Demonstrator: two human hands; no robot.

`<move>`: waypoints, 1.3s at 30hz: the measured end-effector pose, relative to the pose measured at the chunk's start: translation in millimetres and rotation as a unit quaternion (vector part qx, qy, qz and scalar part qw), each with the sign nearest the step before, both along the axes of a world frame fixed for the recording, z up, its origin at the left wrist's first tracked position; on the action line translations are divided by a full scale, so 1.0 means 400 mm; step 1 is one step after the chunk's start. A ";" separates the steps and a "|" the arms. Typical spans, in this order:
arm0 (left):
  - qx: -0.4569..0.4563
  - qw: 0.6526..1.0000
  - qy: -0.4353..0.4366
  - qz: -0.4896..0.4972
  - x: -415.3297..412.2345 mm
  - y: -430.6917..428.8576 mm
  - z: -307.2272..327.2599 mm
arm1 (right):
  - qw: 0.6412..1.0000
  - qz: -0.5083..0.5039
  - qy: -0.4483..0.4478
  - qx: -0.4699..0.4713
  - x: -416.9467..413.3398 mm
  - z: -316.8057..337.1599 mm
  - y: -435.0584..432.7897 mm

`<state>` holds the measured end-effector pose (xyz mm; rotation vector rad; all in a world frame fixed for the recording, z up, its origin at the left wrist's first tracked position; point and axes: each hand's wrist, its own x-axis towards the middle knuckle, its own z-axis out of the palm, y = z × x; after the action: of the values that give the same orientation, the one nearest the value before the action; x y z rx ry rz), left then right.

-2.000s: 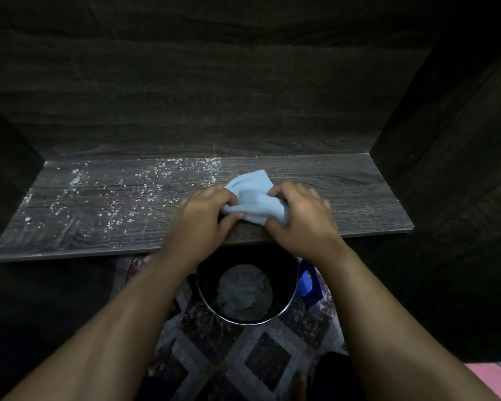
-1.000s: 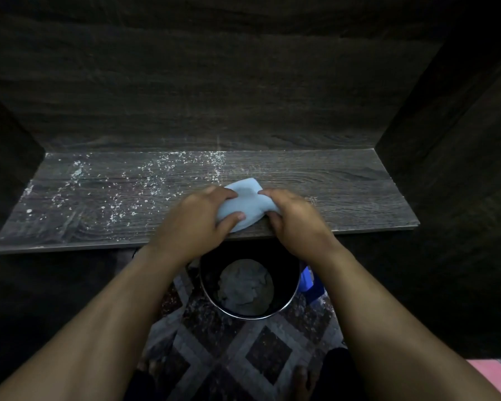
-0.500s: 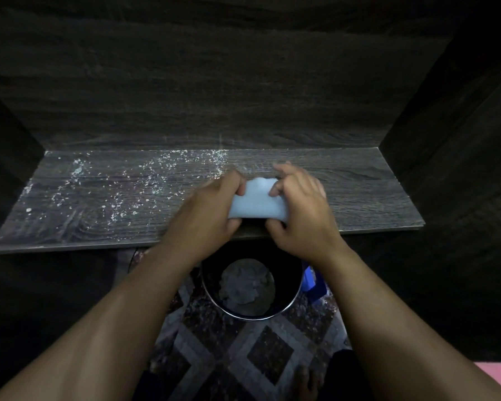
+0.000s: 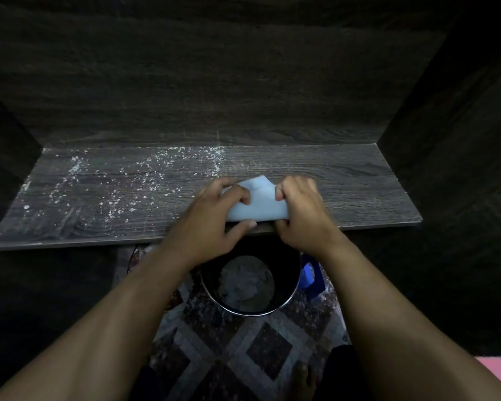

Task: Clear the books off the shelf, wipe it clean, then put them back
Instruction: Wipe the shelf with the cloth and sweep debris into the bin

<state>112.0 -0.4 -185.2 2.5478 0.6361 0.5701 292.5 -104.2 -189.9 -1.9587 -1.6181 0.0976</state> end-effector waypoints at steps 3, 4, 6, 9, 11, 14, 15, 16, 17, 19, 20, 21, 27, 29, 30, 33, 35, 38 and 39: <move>-0.033 0.999 -0.031 -0.004 0.000 0.003 0.012 | 0.997 0.033 0.048 -0.059 0.001 0.022 -0.012; -0.035 0.998 -0.046 0.000 0.002 0.003 0.016 | 0.994 0.032 0.074 -0.071 -0.001 0.029 -0.013; -0.023 0.997 -0.079 0.013 0.007 0.000 0.021 | 0.992 0.027 0.108 -0.065 -0.005 0.039 -0.012; 0.050 0.990 -0.125 0.050 0.013 -0.004 0.028 | 0.998 0.002 0.050 0.025 -0.018 0.052 -0.006; 0.108 0.983 -0.139 0.057 0.015 -0.002 0.029 | 0.995 -0.019 -0.038 0.086 -0.020 0.046 -0.001; 0.140 0.983 -0.113 0.026 0.013 0.000 0.013 | 0.992 -0.042 -0.076 0.088 -0.012 0.027 0.000; 0.137 0.985 -0.103 0.012 0.012 0.000 0.007 | 0.993 -0.046 -0.071 0.079 -0.012 0.026 0.000; 0.130 0.987 -0.098 -0.001 0.010 0.001 0.004 | 0.995 -0.050 -0.061 0.067 -0.015 0.032 -0.001; 0.121 0.988 -0.095 -0.012 0.009 0.002 0.002 | 0.996 -0.052 -0.051 0.050 -0.020 0.040 -0.002; 0.108 0.989 -0.093 -0.037 0.008 0.001 0.002 | 0.998 -0.034 -0.047 0.005 -0.029 0.060 -0.009; 0.105 0.989 -0.089 -0.049 0.007 0.001 0.001 | 0.998 -0.015 -0.049 -0.021 -0.032 0.066 -0.012; 0.103 0.989 -0.084 -0.057 0.006 0.000 -0.001 | 0.998 0.001 -0.050 -0.042 -0.034 0.069 -0.014; 0.054 0.994 -0.093 -0.026 -0.001 -0.015 0.002 | 0.994 -0.024 -0.098 0.052 -0.023 0.040 0.001; 0.005 0.997 -0.082 0.005 -0.002 -0.017 0.007 | 0.991 -0.041 -0.106 0.067 -0.018 0.034 0.002; -0.014 0.997 -0.074 0.014 -0.002 -0.016 0.007 | 0.991 -0.046 -0.103 0.066 -0.015 0.030 0.003; -0.015 0.999 -0.047 0.009 0.000 -0.010 0.006 | 0.997 -0.018 -0.059 0.043 -0.003 0.026 0.005; 0.023 0.999 -0.033 0.007 0.003 -0.007 0.003 | 1.000 0.017 -0.012 0.008 0.008 0.036 0.002; 0.026 0.999 -0.033 0.029 0.007 -0.007 0.003 | 0.998 0.035 0.031 -0.050 0.017 0.057 -0.006; 0.016 0.998 -0.039 0.042 0.010 -0.008 0.005 | 0.997 0.034 0.033 -0.063 0.018 0.057 -0.006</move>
<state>115.8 -3.6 -183.3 2.5237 0.7136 0.7092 299.7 -106.5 -167.2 -1.9722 -1.6712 0.2931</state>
